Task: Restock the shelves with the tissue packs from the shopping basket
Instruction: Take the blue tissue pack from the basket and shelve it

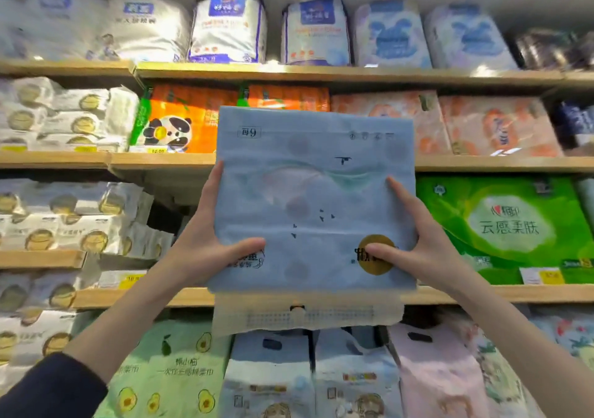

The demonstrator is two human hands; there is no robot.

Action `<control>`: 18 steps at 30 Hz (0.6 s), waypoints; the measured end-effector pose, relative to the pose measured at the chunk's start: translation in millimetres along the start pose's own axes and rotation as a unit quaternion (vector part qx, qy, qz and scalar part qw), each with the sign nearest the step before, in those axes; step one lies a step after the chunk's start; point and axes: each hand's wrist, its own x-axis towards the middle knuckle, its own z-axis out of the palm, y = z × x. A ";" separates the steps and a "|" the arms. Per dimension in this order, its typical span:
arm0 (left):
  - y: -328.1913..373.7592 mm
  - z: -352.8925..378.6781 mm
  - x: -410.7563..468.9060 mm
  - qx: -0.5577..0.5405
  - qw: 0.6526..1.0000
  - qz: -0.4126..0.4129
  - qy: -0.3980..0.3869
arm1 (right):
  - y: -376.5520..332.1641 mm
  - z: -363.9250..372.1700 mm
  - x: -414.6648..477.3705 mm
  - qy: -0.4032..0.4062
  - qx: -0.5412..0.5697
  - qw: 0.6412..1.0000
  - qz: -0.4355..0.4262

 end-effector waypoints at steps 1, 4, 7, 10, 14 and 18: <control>-8.3 0.6 5.6 0.005 1.000 0.008 -0.004 | 4.0 1.6 6.6 0.001 -0.012 1.000 -0.003; -21.1 2.9 18.6 0.025 0.999 0.018 -0.010 | 13.1 4.1 22.1 0.006 -0.046 0.999 -0.016; -45.4 11.0 33.3 0.046 0.999 0.022 0.004 | 36.2 10.9 39.0 0.013 -0.074 0.996 -0.038; -72.8 20.8 49.3 0.086 0.995 0.044 0.019 | 66.7 21.1 56.0 0.018 -0.086 0.995 -0.050; -111.5 37.6 65.8 0.129 0.990 0.050 0.032 | 111.2 41.9 68.7 0.038 -0.086 0.993 -0.068; -151.2 51.6 78.3 0.170 0.984 0.044 0.031 | 152.7 64.7 73.1 0.051 -0.079 0.994 -0.061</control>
